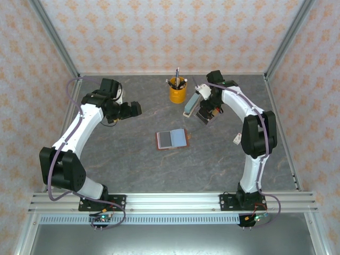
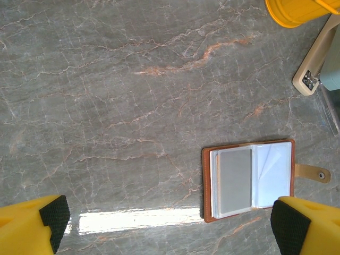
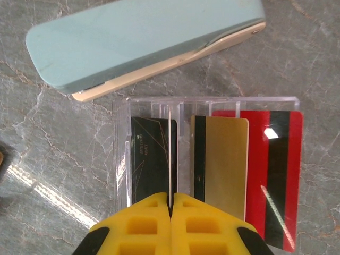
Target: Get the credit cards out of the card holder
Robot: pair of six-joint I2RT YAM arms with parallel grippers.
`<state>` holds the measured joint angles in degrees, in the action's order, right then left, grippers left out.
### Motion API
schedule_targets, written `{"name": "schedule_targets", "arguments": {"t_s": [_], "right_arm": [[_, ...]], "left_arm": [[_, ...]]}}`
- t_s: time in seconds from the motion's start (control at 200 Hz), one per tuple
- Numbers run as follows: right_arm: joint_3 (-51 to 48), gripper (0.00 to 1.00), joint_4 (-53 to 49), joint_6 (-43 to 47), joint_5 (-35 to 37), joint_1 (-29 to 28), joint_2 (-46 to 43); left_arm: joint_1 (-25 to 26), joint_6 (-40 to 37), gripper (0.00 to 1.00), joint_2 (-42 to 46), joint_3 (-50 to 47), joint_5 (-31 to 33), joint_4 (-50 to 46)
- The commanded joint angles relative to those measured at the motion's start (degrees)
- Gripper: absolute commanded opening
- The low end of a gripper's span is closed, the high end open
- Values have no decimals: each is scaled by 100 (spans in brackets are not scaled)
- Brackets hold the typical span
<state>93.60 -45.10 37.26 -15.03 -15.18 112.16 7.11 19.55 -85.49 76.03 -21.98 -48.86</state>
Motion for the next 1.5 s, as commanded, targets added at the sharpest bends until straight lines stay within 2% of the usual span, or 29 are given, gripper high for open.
{"name": "schedule_targets", "arguments": {"t_s": [0.0,0.145,0.34,0.535,0.686,0.836,0.961,1.186,1.351,1.496], "right_arm": [[80,0,-202,98,-54,24,54],[87,0,-190,35,20,30,155],[340,22,-345,-277,284,24,235],[240,25,-214,-640,269,29,-318],[67,29,-130,-1654,142,25,-916],[-438,36,179,-3286,-168,-102,-1580],[-847,45,400,-4685,-91,-502,-1937],[-1410,51,717,-5986,216,-1710,-1710],[-1494,56,849,-6383,260,-2419,-1093],[-1139,57,570,-6166,534,-2914,-459]], "left_arm": [[8,-92,100,-46,63,97,-150],[2,-84,100,-68,57,56,-129],[5,-83,100,-56,26,36,-107],[8,11,100,-51,8,74,-99],[3,169,100,-38,-46,213,-65],[-20,306,100,-28,-113,448,-58],[-100,457,100,23,-203,657,-37],[-365,833,100,340,-732,739,333],[-452,1030,100,580,-1131,808,576],[-457,1069,100,657,-1329,735,691]]}}
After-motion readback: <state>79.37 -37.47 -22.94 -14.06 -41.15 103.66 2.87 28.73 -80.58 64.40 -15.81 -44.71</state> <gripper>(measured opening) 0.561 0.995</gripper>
